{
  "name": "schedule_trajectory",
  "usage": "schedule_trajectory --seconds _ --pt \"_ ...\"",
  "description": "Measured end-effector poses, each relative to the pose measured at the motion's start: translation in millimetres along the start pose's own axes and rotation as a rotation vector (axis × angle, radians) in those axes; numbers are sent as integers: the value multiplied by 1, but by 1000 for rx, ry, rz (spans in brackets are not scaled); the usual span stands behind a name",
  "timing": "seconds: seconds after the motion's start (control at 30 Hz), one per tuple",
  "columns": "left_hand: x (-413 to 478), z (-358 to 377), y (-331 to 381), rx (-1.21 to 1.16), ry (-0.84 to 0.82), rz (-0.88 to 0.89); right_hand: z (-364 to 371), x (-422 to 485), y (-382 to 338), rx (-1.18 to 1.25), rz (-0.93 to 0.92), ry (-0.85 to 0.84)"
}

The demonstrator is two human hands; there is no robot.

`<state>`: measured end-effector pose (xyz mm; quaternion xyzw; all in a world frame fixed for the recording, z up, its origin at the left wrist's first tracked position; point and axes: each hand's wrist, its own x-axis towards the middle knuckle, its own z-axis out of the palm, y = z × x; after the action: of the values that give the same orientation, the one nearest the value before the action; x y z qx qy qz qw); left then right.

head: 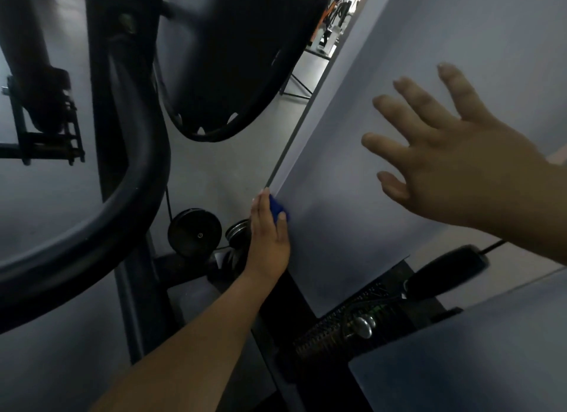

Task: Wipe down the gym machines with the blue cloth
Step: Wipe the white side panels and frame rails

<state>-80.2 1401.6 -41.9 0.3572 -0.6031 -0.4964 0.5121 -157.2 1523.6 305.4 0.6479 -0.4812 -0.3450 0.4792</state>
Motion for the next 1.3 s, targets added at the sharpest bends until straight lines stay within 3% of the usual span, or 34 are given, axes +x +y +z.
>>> schedule_trajectory --seconds 0.13,0.33,0.47,0.57,0.7,0.83,0.9,1.1,1.3 --pt "-7 0 -23 -80 79 -97 -1 19 -4 91 -25 -15" --pt "-10 -4 -18 7 11 -29 9 87 -14 124 -83 -36" --pt "-16 -11 -66 -11 26 -195 20 105 -28 63 -116 -75" --pt "-20 -6 -56 -18 48 -268 27 105 -36 -1 -123 -51" --pt "-22 -7 -69 16 16 -248 32 105 -41 -105 -124 -85" --pt "-32 -10 -151 -45 23 -579 32 107 -40 -97 -131 -80" --pt "-41 -9 -145 -31 15 -666 34 107 -41 -89 -133 -69" --pt "-21 -18 -73 -37 17 -377 35 109 -48 -70 -99 -82" --pt "-17 -21 -84 -146 54 -515 33 110 -47 -88 -105 -95"
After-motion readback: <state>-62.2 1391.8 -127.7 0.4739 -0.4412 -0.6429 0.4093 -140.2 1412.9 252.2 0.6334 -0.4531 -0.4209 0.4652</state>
